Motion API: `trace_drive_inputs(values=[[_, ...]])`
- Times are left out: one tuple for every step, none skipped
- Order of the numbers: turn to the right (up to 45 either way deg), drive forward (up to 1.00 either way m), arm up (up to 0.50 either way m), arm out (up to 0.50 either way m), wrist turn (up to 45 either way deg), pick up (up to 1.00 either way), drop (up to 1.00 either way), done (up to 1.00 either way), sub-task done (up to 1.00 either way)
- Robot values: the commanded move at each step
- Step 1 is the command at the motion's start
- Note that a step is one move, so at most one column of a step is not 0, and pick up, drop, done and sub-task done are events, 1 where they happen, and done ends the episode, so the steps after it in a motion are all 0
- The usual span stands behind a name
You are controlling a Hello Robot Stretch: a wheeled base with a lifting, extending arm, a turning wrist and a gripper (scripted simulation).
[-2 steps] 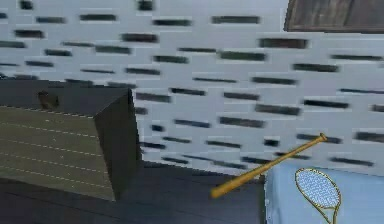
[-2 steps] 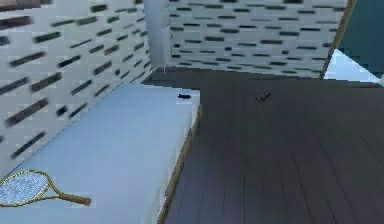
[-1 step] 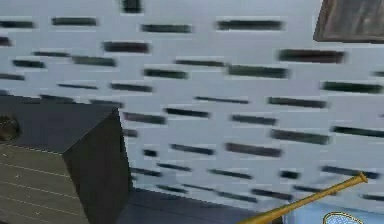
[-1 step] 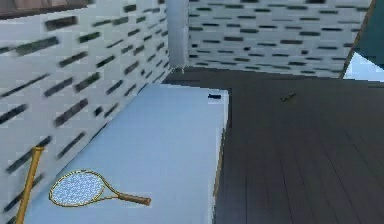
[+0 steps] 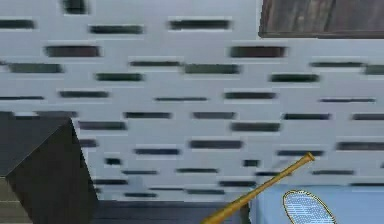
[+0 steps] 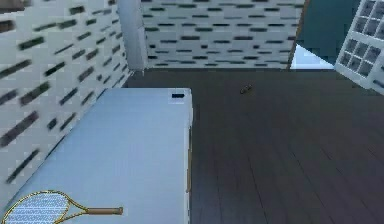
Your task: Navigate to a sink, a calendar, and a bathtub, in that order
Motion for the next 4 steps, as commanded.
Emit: trace_drive_inputs(values=[[0.0,0.15,0.00,0.00,0.0,0.00,0.00,0.00,0.00],[-45.0,0.00,0.00,0.00,0.0,0.00,0.00,0.00,0.00],[-36.0,0.00,0.00,0.00,0.0,0.00,0.00,0.00,0.00],[0.0,1.00,0.00,0.00,0.0,0.00,0.00,0.00,0.00]])
